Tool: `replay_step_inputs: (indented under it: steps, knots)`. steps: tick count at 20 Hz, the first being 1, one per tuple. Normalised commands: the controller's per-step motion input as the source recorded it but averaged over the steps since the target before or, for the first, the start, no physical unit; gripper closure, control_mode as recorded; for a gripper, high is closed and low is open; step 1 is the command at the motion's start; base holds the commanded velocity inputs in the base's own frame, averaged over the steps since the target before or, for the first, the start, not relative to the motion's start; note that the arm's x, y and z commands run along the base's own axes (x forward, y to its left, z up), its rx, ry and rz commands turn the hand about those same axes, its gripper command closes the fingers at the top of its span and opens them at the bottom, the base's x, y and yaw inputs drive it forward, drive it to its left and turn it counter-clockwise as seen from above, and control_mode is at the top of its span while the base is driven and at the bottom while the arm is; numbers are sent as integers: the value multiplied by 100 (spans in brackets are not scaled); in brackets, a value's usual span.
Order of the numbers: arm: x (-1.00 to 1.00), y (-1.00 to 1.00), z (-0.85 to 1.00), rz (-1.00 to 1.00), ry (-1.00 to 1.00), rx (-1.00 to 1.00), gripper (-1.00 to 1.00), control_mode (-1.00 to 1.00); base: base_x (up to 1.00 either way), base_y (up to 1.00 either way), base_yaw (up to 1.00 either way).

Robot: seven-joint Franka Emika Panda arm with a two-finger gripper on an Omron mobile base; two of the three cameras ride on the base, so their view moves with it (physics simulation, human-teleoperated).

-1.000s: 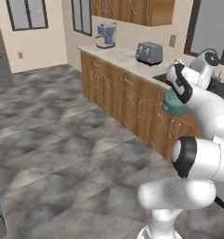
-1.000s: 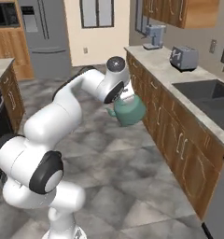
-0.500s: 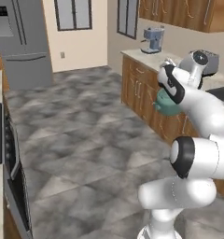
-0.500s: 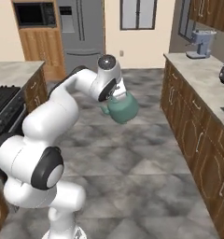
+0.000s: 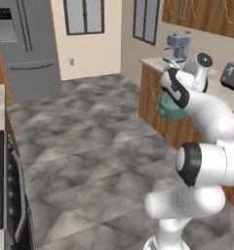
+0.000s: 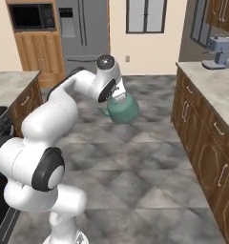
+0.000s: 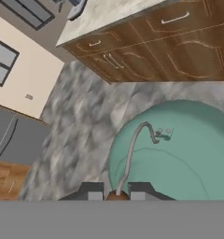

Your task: Pick the kettle from the counter and place it on a stove burner. Then turn the burner on.

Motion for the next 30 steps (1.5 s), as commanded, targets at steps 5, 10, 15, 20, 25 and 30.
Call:
replay_step_inputs:
  steps: [5, 10, 15, 20, 25, 30]
  knots:
    - [0, 0, 0, 0, 0, 0, 100, 100, 100, 0, 0]
    - [0, 0, 0, 0, 0, 0, 100, 100, 100, -17, 12]
    - [0, 0, 0, 0, 0, 0, 100, 100, 65, -59, 55]
    - [0, 0, 0, 0, 0, 0, 100, 100, 10, -42, 66]
    - [0, 0, 0, 0, 0, 0, 100, 100, 20, -2, 76]
    - [0, 0, 0, 0, 0, 0, 100, 100, 22, -2, 77]
